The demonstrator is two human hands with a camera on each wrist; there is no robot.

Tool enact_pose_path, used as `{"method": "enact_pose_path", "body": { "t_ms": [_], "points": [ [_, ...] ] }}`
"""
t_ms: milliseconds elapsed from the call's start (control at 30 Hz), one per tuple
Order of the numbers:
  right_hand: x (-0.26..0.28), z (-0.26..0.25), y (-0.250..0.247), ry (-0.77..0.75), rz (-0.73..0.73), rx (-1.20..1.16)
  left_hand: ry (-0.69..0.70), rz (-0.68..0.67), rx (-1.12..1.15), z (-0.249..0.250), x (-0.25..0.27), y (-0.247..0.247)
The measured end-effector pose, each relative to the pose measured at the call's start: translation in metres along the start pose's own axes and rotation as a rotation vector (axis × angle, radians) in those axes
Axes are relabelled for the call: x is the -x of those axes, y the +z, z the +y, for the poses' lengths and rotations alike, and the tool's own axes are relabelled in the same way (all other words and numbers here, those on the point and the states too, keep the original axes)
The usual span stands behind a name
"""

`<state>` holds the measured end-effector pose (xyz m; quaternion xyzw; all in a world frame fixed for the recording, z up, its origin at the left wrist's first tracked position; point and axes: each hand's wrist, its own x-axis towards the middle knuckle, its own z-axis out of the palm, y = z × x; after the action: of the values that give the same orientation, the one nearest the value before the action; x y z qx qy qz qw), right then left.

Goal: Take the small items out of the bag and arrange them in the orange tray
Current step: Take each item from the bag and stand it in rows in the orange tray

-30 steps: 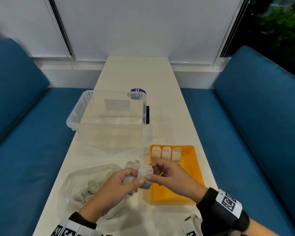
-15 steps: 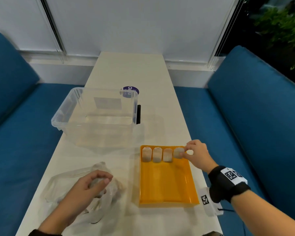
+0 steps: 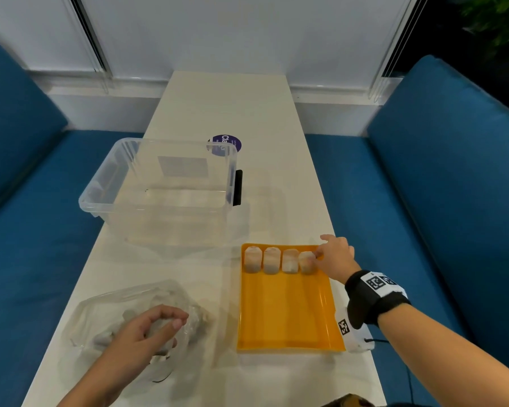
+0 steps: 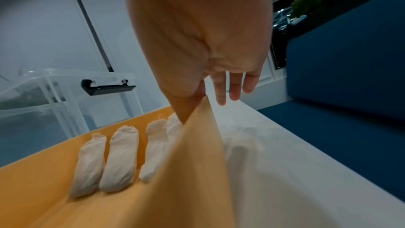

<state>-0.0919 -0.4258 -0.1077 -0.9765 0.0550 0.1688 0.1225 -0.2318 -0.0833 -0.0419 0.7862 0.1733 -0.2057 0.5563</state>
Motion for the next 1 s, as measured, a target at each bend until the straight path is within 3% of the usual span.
{"method": "enact_pose_path", "body": {
  "t_ms": [167, 733, 1000],
  "points": [
    [-0.001, 0.0, -0.003, -0.001, 0.02, 0.059, -0.022, -0.003, -0.003, 0.001, 0.002, 0.002],
    [0.003, -0.001, -0.011, 0.011, -0.157, 0.131, -0.008, -0.015, -0.024, 0.006, 0.007, -0.002],
    [0.001, -0.005, -0.01, -0.035, -0.021, 0.148, -0.028, -0.018, -0.018, 0.003, 0.006, -0.006]
  ]
}}
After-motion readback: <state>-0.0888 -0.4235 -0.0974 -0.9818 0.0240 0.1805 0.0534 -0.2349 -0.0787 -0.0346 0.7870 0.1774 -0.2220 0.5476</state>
